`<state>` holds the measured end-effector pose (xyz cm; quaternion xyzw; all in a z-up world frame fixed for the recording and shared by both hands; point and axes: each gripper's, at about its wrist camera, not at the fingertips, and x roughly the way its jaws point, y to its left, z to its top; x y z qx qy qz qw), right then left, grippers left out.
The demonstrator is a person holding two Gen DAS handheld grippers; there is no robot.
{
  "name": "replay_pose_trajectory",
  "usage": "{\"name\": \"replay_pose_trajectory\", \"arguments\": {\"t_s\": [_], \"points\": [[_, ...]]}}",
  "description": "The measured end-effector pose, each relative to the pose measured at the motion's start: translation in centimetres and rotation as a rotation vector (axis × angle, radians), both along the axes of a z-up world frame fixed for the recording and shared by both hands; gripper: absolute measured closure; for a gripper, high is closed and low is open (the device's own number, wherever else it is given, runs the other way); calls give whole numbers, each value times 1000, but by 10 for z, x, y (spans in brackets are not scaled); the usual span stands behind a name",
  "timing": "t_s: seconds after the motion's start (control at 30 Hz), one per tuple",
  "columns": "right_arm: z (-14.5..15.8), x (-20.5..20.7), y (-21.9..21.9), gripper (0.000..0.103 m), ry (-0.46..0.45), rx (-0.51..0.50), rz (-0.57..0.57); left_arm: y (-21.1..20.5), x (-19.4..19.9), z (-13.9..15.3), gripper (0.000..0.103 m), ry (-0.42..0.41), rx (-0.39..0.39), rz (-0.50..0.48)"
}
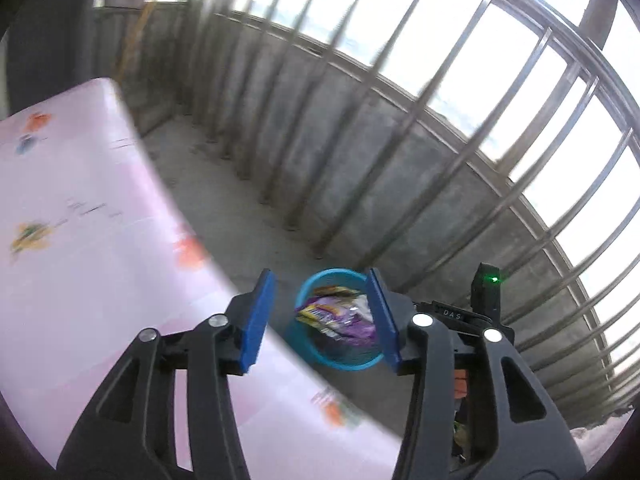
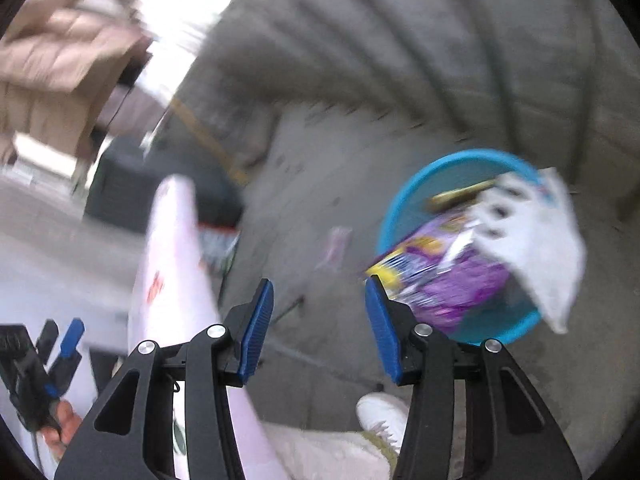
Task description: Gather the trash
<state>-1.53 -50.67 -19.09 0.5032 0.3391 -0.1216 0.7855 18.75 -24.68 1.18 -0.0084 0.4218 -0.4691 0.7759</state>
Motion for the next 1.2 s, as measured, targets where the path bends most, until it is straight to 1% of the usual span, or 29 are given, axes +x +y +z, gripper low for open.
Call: {"name": "replay_pose_trajectory", "arguments": {"t_s": [0.07,0.13,0.2,0.27,0.33,0.4,0.43,0.47,0.5,0.57,0.6,0.67,0.7,0.8,0.9,0.97,1.03,1.13,1.2], "points": [[-17,15,14,55,11,26,40,25,-1,-2,53,-7,21,34],[-35,33,25,55,43,52,84,51,-2,-4,51,-13,61,74],[-45,56,29,55,60,59,137,73,-1,-4,50,-10,77,110],[-46,91,31,55,78,28,208,97,0,0,46,-18,83,155],[-50,137,27,48,125,14,268,122,3,7,41,-31,66,204],[-60,179,23,46,169,2,301,141,7,12,33,-60,46,257],[-72,206,20,43,206,5,328,146,9,13,31,-73,42,278],[-82,226,18,42,242,11,345,152,11,14,27,-86,40,303],[-99,249,17,40,282,32,372,160,14,15,23,-99,41,334],[-135,288,15,38,361,79,409,168,19,14,20,-111,40,373],[-162,310,12,36,419,100,415,171,22,14,19,-115,41,387],[-193,333,6,32,470,139,389,183,31,9,18,-118,62,420],[-216,348,0,29,513,163,360,189,35,6,18,-117,72,436],[-259,379,-9,25,562,196,296,206,50,-2,17,-95,97,462],[-291,412,-10,18,588,205,245,219,62,-10,17,-77,124,487],[-305,429,-7,16,603,200,228,228,70,-14,17,-62,136,511],[-321,453,1,14,625,171,219,238,78,-20,17,-45,139,527],[-338,480,10,14,674,80,220,247,89,-31,17,-37,170,569],[-351,490,15,14,735,2,201,255,93,-36,17,-26,187,594]]}}
